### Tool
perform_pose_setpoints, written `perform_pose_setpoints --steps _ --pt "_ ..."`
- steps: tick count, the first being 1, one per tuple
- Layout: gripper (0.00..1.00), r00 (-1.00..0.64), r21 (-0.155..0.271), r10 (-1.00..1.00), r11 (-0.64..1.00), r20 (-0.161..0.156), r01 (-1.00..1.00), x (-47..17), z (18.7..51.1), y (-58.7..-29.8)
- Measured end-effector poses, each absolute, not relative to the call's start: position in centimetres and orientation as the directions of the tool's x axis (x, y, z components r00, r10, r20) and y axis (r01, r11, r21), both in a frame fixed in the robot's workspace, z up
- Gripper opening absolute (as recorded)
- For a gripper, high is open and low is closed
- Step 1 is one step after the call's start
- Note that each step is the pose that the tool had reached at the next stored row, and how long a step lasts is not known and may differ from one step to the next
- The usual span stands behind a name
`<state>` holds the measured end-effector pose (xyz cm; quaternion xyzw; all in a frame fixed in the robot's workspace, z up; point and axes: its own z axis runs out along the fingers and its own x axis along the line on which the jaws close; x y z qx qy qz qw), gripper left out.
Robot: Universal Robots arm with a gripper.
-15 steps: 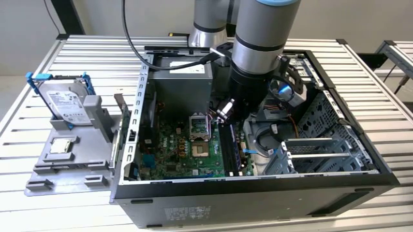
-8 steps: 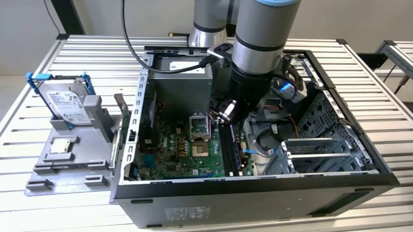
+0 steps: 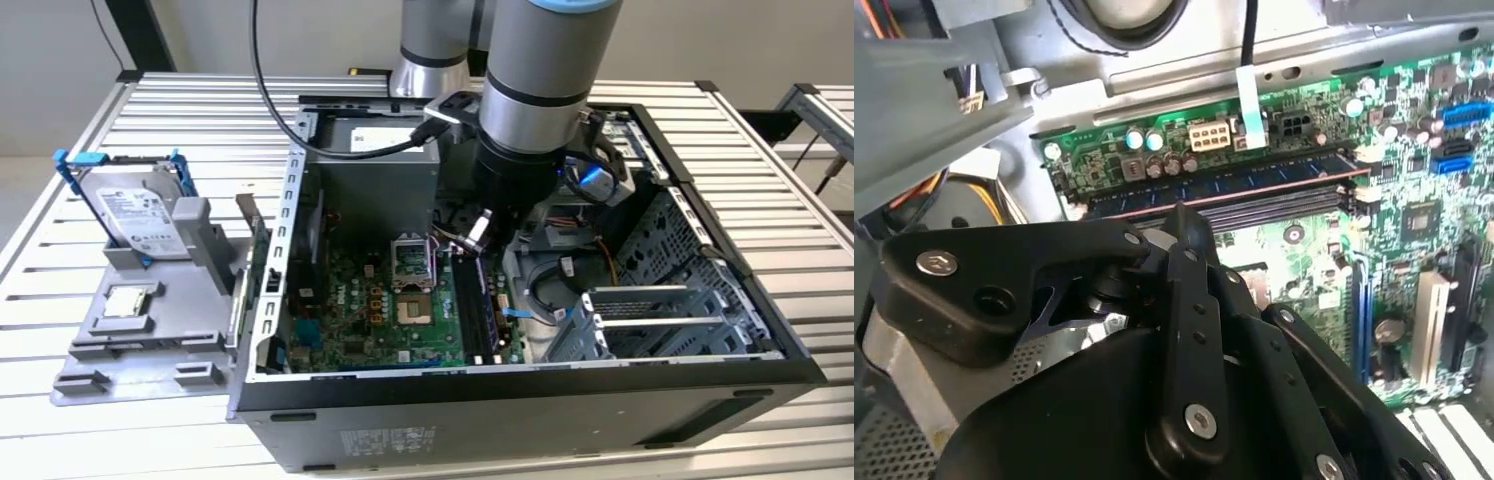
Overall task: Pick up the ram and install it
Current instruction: 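Insert the ram into the slot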
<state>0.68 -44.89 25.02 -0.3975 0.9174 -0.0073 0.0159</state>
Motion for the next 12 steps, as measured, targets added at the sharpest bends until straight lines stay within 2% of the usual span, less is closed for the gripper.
perform_pose_setpoints --steps 12 --pt "0.00 -0.603 -0.026 -0.797 0.604 -0.023 -0.797 0.68 25.02 -44.89"
